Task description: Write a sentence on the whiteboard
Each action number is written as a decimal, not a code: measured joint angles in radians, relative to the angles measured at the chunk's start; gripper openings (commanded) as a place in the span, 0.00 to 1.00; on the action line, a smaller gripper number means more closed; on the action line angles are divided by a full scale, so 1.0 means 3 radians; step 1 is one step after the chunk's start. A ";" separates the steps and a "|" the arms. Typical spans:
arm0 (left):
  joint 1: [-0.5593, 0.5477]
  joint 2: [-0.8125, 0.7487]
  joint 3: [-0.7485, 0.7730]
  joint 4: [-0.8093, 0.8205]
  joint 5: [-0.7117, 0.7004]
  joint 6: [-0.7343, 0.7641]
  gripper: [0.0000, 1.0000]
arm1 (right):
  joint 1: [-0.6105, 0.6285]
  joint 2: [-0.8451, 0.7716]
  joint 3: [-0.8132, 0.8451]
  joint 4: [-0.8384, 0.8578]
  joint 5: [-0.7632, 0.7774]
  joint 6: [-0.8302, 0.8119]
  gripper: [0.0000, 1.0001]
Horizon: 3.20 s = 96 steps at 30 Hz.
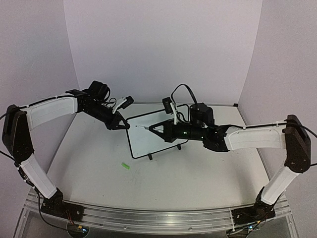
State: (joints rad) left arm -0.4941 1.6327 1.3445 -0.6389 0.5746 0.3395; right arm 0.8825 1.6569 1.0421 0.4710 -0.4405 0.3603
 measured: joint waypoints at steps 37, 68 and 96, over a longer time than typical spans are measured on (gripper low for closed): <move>0.0007 0.0022 0.0014 -0.0021 0.0028 0.0040 0.00 | -0.0343 0.0754 0.0602 0.0199 -0.0578 0.0105 0.00; 0.0011 0.0031 0.0031 -0.0048 0.0028 0.0041 0.00 | -0.0356 0.0885 0.0462 0.0221 -0.0646 0.0190 0.00; 0.0014 0.0031 0.0032 -0.0049 0.0026 0.0041 0.00 | -0.0365 0.0624 0.0343 0.0249 -0.0465 0.0194 0.00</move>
State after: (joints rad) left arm -0.4900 1.6421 1.3540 -0.6537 0.5823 0.3519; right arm 0.7731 1.8441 1.1451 0.5457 -0.5800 0.4184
